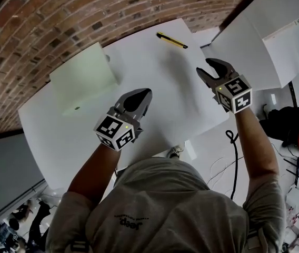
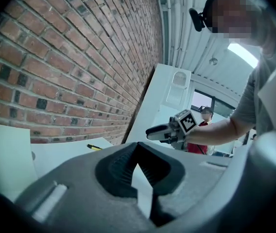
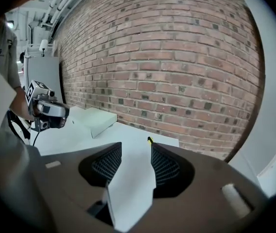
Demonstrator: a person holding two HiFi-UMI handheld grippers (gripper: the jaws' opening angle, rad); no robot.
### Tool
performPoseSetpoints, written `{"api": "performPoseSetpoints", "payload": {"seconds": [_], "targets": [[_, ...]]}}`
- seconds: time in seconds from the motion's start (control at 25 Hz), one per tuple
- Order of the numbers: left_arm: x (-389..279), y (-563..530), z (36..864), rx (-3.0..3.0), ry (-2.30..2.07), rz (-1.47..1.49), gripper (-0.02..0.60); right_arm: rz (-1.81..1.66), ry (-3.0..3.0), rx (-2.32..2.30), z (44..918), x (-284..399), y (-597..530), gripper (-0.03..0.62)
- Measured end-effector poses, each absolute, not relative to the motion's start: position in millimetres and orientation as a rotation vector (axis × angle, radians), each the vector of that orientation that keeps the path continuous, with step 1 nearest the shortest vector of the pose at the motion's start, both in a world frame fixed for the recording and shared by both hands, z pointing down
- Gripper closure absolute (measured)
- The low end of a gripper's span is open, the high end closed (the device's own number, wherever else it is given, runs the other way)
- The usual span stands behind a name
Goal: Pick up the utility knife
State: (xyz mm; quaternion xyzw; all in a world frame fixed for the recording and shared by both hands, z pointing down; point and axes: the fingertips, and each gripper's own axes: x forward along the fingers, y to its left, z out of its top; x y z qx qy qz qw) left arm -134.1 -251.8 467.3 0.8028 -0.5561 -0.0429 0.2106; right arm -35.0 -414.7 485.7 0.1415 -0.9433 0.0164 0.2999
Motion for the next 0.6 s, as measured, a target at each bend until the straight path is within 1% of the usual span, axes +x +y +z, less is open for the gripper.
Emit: {"api": "performPoseSetpoints", "payload": {"seconds": [0.32, 0.6], "targets": [[-168, -256, 504, 2.164, -1.563, -0.117, 0.581, -0.050, -2.353, 0.238, 556, -106, -468, 0.388], [-197, -274, 524, 2.120, -1.600, -0.127, 0.581, -0.065, -2.264, 0.153, 620, -152, -509, 0.387]]}}
